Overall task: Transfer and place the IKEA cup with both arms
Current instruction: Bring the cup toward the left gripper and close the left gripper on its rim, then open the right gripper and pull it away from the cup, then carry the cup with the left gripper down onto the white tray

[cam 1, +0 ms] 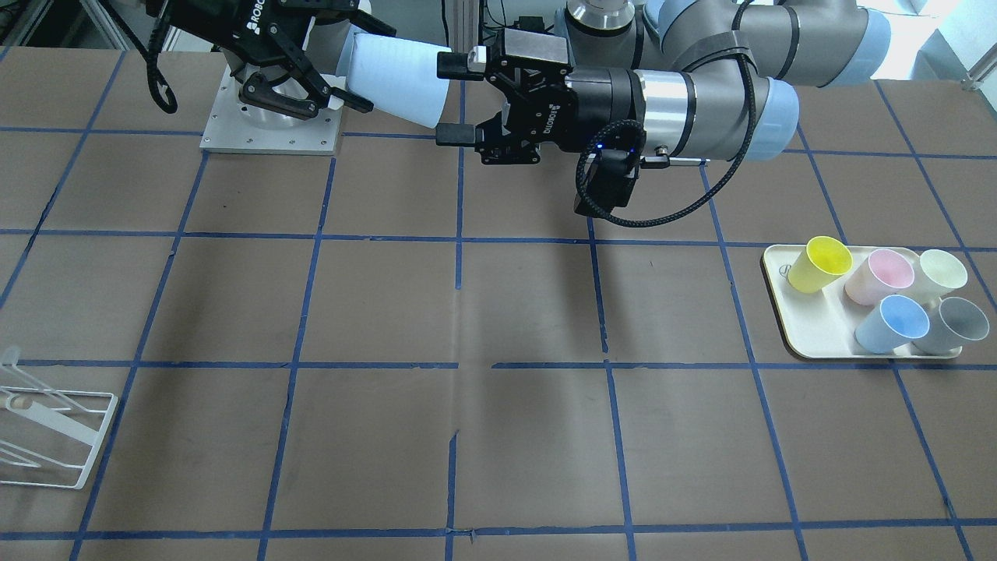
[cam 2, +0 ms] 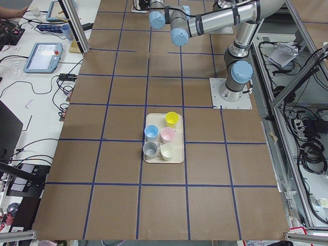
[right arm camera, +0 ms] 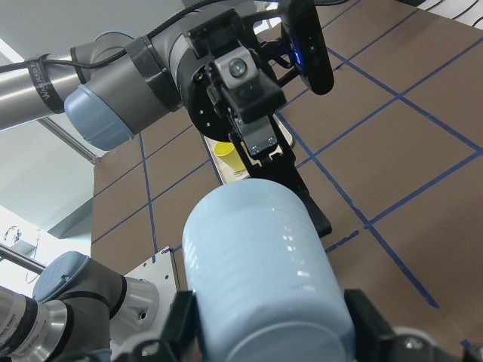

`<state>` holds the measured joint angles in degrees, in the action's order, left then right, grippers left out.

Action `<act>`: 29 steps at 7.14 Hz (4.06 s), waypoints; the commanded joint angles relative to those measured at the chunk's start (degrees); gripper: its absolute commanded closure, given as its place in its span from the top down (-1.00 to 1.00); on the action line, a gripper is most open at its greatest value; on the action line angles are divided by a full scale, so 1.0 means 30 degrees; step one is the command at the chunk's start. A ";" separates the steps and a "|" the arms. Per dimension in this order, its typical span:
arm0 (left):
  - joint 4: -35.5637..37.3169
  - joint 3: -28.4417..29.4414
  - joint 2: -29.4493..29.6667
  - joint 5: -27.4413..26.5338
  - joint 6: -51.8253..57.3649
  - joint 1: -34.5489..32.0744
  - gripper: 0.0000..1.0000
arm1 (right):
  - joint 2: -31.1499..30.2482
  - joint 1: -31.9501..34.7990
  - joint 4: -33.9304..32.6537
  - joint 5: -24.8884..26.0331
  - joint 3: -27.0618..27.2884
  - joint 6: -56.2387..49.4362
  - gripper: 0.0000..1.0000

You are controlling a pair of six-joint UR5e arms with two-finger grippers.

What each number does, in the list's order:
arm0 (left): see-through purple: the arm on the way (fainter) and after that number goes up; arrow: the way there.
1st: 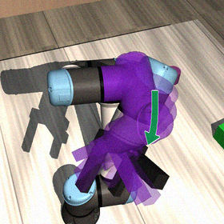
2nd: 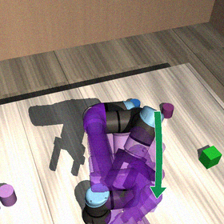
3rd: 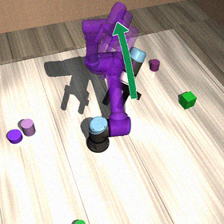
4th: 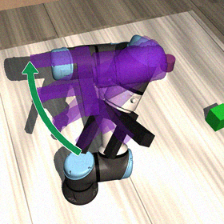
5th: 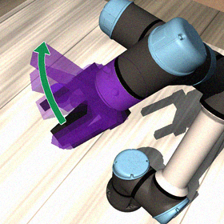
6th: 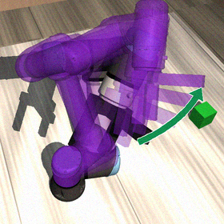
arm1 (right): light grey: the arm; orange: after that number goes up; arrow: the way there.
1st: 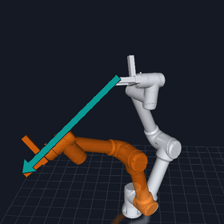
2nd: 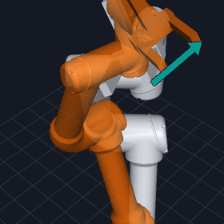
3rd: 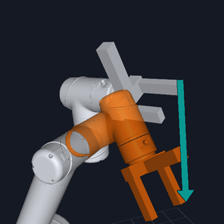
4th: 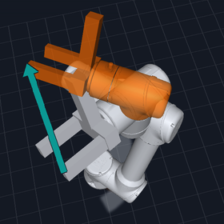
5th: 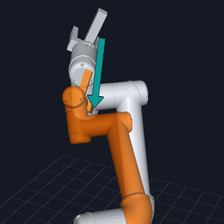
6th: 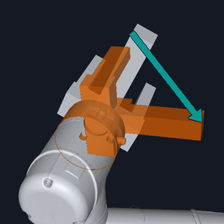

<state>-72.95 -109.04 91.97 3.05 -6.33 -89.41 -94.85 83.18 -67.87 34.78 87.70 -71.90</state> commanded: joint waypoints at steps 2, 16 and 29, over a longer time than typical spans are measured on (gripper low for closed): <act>0.0117 -0.0039 -0.0624 0.0065 -0.1959 -0.0283 1.00 | 0.0181 0.0017 -0.0051 -0.0080 0.0033 0.0118 0.33; 0.0850 0.0049 -0.0686 0.0066 -0.2402 -0.1016 -0.13 | -0.0580 -0.0101 0.2262 0.0300 -0.0464 0.0148 1.00; 0.6124 0.1420 -0.0162 -1.1013 -0.9992 0.1592 -1.00 | 0.3601 -0.0118 -0.4076 1.6793 -0.3072 2.0080 1.00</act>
<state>-54.62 -106.59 90.49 -21.13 -36.43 -84.83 -87.10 78.51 -74.29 82.53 78.41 -20.03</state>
